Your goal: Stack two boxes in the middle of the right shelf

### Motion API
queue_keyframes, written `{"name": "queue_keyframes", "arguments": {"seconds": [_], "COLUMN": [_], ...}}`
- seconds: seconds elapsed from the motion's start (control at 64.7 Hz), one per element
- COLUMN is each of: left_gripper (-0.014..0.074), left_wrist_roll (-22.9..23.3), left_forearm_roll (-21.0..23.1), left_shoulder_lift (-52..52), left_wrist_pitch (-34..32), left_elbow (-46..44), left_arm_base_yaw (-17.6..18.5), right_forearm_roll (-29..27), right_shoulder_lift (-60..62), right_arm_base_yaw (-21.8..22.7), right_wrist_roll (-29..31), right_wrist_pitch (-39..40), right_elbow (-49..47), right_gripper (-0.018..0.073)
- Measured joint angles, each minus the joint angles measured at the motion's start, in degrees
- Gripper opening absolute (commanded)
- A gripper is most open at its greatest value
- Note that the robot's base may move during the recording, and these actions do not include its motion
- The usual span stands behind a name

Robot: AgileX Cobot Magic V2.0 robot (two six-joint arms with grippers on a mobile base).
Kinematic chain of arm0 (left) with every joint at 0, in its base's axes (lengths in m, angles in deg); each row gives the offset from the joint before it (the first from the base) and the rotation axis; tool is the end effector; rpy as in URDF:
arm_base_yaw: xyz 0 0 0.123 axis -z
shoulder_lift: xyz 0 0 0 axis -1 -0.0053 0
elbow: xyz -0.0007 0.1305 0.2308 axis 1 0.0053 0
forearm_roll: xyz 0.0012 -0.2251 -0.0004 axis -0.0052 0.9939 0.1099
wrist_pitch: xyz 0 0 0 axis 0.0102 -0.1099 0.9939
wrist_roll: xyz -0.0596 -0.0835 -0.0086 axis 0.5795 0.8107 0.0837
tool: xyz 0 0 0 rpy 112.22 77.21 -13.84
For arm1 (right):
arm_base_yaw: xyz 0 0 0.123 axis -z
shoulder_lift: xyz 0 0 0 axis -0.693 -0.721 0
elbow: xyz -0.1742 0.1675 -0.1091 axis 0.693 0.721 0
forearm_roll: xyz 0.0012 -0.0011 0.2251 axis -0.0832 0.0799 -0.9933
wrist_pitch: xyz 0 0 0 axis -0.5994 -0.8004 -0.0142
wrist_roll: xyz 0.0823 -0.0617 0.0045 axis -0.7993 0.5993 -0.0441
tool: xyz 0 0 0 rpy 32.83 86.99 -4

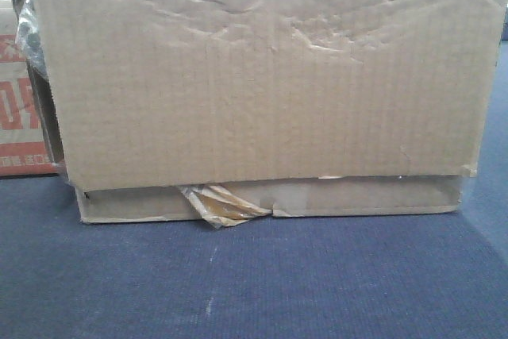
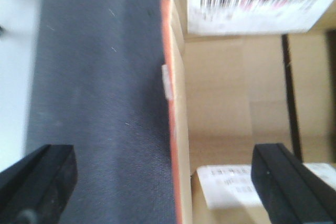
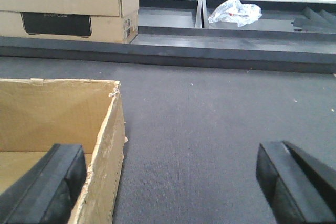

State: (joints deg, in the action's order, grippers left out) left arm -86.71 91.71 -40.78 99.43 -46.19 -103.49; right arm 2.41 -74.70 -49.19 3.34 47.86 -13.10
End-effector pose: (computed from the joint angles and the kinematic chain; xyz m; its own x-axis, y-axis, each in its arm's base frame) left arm 0.3118 0.0728 0.3109 -0.9044 -0.0129 -0.4265 -0.0406 0.9976 0.0558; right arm 0.1297 0.0168 0.4130 -0.1962 0.0062 -0.9805 -0.1313 0.9908 0.0325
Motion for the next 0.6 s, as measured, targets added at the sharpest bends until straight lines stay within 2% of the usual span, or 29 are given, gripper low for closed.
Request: {"name": "queue_keyframes", "arguments": {"seconds": [0.263, 0.371, 0.417, 0.494, 0.602], "left_gripper": [0.0566, 0.0522, 0.0477, 0.0346, 0.0102], "left_wrist_roll": [-0.7, -0.7, -0.7, -0.7, -0.7], "left_forearm_roll": [0.2, 0.2, 0.2, 0.2, 0.2], "left_shoulder_lift": [-5.4, -6.3, -6.6, -6.6, -6.6], "left_wrist_pitch": [-3.7, -4.2, -4.6, -5.1, -5.6], "left_elbow": [0.0, 0.0, 0.0, 0.0, 0.0], "left_arm_base_yaw": [0.1, 0.1, 0.1, 0.1, 0.1], "right_forearm_roll": [0.0, 0.0, 0.0, 0.0, -0.1], "right_shoulder_lift": [0.0, 0.0, 0.0, 0.0, 0.0], "right_arm_base_yaw": [0.0, 0.0, 0.0, 0.0, 0.0], "right_wrist_roll": [0.0, 0.0, 0.0, 0.0, 0.0], "right_wrist_pitch": [0.0, -0.1, -0.1, -0.1, -0.1], "right_elbow": [0.0, 0.0, 0.0, 0.0, 0.0], "right_gripper": [0.056, 0.056, 0.056, 0.056, 0.056]}}
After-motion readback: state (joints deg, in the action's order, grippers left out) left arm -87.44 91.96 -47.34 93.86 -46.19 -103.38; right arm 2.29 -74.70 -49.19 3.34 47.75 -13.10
